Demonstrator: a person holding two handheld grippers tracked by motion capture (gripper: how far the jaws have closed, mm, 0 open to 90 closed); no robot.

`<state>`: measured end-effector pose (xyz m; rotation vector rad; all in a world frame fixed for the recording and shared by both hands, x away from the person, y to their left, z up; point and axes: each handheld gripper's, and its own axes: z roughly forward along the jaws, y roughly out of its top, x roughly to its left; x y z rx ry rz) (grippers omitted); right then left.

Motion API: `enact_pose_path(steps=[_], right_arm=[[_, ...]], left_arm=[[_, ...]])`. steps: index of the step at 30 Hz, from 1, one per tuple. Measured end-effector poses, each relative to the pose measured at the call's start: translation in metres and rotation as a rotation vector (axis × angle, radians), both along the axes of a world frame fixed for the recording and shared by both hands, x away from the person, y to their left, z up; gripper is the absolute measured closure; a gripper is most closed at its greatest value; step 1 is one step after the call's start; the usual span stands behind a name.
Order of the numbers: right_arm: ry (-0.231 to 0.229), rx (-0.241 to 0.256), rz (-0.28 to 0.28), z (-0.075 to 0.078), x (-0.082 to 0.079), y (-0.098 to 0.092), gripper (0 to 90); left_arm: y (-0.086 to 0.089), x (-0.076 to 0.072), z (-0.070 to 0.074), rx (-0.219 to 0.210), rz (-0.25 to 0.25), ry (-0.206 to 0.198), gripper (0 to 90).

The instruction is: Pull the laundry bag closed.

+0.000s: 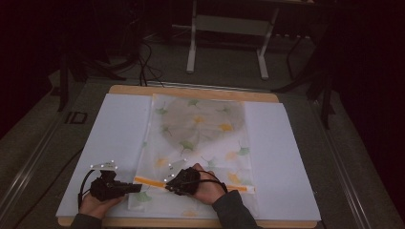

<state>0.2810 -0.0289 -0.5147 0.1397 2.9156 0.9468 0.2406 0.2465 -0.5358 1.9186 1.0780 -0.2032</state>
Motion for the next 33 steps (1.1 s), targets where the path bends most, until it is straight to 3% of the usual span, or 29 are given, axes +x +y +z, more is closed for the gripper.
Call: enact_pose_path(steps=[33], right_arm=[[-0.02,0.001,-0.042,0.004,-0.003,-0.032,84.3]], left_arm=[[0.002,0.0,0.001,-0.003,0.006,-0.007,88.7]])
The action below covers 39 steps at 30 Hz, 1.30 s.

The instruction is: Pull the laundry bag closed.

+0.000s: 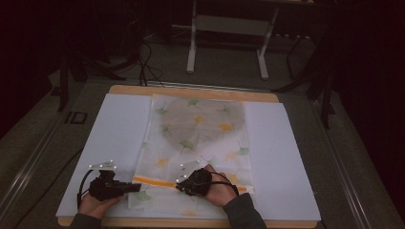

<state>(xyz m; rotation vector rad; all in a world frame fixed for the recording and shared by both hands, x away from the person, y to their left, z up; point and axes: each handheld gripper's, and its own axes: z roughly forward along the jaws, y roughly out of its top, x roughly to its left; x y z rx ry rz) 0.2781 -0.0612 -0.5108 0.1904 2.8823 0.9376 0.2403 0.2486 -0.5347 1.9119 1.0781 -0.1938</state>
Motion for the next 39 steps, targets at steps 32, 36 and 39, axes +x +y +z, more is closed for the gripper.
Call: enact_pose_path(steps=[32,36,39], right_arm=[[-0.003,-0.001,-0.045,0.0,-0.004,-0.033,84.3],[-0.006,-0.001,-0.047,0.0,-0.003,-0.035,84.3],[-0.007,-0.001,-0.052,0.0,-0.004,-0.037,84.3]], left_arm=[[0.001,0.0,0.001,-0.004,0.003,-0.007,88.7],[0.002,0.0,0.002,-0.002,0.003,-0.01,88.7],[0.002,-0.001,0.002,-0.003,0.005,-0.009,88.7]])
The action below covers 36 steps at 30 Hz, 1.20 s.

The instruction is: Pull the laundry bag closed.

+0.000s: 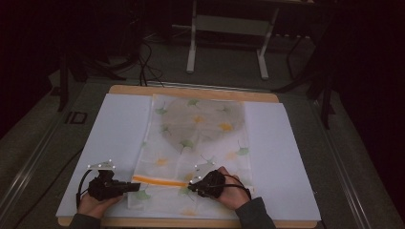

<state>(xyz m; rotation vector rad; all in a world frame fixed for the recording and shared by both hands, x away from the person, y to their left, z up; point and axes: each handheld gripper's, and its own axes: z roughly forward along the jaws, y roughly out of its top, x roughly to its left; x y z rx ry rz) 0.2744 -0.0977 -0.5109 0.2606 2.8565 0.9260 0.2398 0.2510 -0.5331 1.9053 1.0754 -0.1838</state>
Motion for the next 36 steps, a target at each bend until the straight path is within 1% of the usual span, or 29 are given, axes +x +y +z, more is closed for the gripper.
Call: enact_pose_path(steps=[6,18,27,29,31,36], right_arm=[[-0.002,0.005,-0.008,0.0,0.0,-0.006,84.3],[-0.001,-0.011,-0.035,0.001,0.0,-0.022,84.3],[0.0,-0.008,-0.047,0.0,0.0,-0.03,84.3],[-0.004,-0.014,-0.053,0.001,0.0,-0.032,84.3],[-0.007,-0.01,-0.057,0.001,0.0,-0.035,84.3],[-0.002,-0.012,-0.068,-0.001,0.0,-0.04,84.3]], left_arm=[[0.0,0.0,0.0,0.0,0.0,0.001,88.7],[0.001,0.0,0.0,0.0,0.006,0.0,88.7],[0.001,0.0,0.0,0.001,0.004,0.0,88.7],[0.001,0.0,0.0,0.0,0.004,0.0,88.7],[0.001,0.0,0.0,-0.001,0.004,0.0,88.7],[0.001,0.0,0.0,0.001,0.004,0.0,88.7]])
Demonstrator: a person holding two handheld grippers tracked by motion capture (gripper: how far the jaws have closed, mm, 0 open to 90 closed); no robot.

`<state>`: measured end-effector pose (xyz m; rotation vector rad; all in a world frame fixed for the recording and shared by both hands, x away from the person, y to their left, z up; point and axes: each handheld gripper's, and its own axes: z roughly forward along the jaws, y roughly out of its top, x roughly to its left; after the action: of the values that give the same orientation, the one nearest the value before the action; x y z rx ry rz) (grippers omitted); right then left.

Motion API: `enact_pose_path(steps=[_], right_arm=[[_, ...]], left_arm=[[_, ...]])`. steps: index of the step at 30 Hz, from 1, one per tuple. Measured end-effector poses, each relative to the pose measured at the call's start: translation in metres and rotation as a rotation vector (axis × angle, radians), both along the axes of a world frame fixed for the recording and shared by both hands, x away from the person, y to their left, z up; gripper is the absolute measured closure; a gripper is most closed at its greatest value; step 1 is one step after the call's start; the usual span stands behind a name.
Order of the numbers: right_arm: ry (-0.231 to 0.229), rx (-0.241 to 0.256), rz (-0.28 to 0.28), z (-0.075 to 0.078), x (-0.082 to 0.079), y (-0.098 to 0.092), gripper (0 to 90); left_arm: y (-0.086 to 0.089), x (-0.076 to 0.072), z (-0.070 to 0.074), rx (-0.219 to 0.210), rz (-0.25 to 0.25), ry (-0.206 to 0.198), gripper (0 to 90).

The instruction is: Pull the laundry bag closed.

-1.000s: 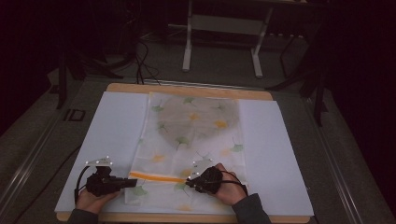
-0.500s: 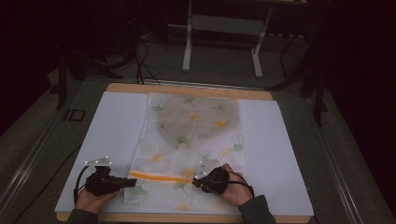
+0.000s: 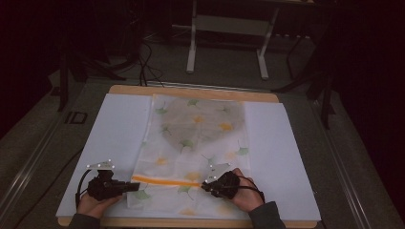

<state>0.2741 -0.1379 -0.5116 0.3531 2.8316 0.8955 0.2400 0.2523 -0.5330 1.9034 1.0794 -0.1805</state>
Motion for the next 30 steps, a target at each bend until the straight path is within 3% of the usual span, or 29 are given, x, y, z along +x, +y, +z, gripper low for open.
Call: enact_pose_path(steps=[30], right_arm=[[0.015,0.007,-0.041,0.002,0.001,-0.027,84.3]], left_arm=[[0.001,0.0,0.0,-0.001,0.002,-0.002,88.7]])
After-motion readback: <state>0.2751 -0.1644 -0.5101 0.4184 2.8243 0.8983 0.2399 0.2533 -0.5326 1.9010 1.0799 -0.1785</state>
